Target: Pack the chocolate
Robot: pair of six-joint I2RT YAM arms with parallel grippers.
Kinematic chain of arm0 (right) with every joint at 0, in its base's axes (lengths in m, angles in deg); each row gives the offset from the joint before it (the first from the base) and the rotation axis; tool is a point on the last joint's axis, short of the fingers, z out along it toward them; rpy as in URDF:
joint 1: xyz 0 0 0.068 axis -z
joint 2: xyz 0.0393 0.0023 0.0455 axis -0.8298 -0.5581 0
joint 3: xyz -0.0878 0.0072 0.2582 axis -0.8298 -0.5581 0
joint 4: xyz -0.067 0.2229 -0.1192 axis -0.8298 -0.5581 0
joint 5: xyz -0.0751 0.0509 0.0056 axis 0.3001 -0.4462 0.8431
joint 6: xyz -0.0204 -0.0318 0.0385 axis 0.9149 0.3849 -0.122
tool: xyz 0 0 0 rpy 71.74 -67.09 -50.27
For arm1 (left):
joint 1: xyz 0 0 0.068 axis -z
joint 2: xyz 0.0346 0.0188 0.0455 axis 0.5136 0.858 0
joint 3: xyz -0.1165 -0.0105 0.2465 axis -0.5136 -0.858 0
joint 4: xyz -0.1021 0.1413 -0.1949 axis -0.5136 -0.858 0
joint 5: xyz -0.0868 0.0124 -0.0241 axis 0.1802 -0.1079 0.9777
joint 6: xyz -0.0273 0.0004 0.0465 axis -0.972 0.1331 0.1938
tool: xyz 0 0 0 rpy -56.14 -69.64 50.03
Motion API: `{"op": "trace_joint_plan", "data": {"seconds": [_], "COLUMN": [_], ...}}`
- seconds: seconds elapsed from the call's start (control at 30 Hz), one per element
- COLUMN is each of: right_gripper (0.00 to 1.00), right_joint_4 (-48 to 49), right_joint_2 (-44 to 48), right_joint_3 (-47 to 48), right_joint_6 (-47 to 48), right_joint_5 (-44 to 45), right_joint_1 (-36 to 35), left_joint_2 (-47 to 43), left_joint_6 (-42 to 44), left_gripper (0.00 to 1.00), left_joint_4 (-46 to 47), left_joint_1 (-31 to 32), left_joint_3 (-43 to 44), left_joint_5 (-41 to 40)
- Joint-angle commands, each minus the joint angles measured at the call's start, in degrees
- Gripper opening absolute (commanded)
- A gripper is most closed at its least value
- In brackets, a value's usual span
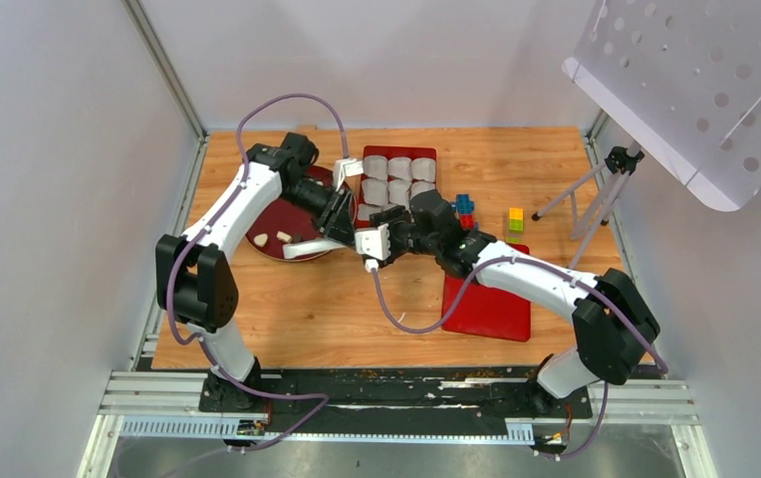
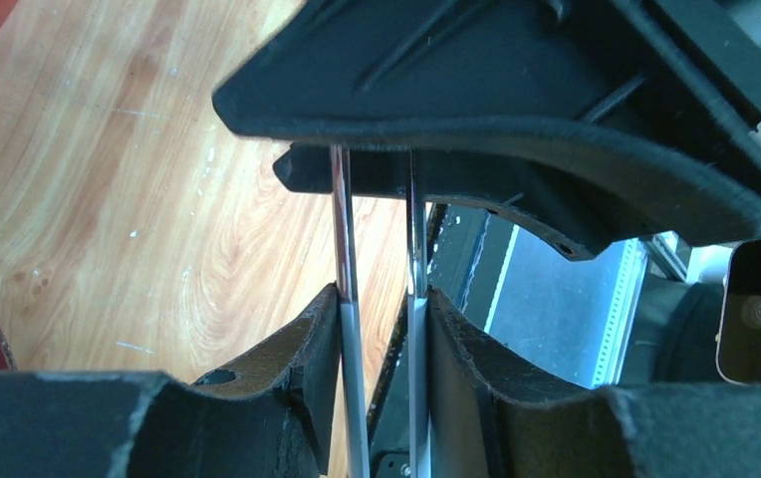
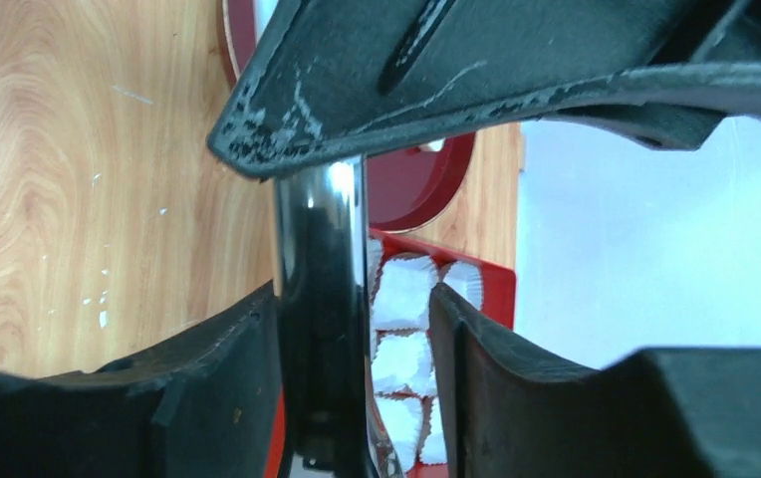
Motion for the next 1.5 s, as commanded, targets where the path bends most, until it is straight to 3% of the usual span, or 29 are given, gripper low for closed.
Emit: {"op": "trace_joint_plan", "data": {"seconds": [0.0, 0.13, 0.2, 0.3, 0.47, 0.67, 1.07, 1.23, 1.47], "right_gripper": [0.57, 0.78, 0.89, 0.95, 0.95, 0.94, 0.94, 0.94, 0.94], "right_joint_4": [-6.82, -25.23, -27.30, -25.91, -30.75, -26.82, -25.14, -24.49, -24.30], "right_joint_2": [3.02, 7.95, 12.06, 17.59, 20.20, 24.77, 25.74, 25.85, 26.36], "right_joint_3": [1.65, 5.96, 4.45, 1.83, 2.30, -3.62, -5.87, -6.77, -7.67], "right_joint_6": [-3.42, -5.69, -9.53, -16.97, -26.48, -29.76, -30.76, -31.05, -31.43], "right_joint_5": [-0.44, -7.98, -8.92, -8.05, -3.59, -0.84, -1.45, -2.07, -2.18], "right_joint_1": [1.43, 6.69, 9.65, 14.35, 17.63, 17.76, 17.79, 17.75, 17.78], "left_joint_2": [-0.98, -0.90, -1.21, -2.84, -5.21, -4.36, 0.93, 3.57, 7.61], "left_joint_6": [1.40, 1.93, 2.03, 0.98, -1.12, -3.77, -4.94, -6.17, -5.85], "left_gripper": [0.38, 0.36, 0.36, 0.37, 0.46, 0.46, 0.44, 0.38, 0.47], "left_joint_4": [-2.00, -3.21, -3.38, -1.05, 2.80, 5.09, 8.25, 9.79, 10.76], "left_joint_1": [0.11, 0.02, -0.10, -0.33, -1.48, -4.98, -8.56, -9.12, -9.44], "left_joint_3": [2.73, 4.45, 5.07, 4.37, 2.82, 4.49, 10.40, 11.68, 14.20], "left_joint_5": [-1.23, -9.59, -12.89, -21.87, -34.26, -40.11, -47.18, -47.85, -50.02]}}
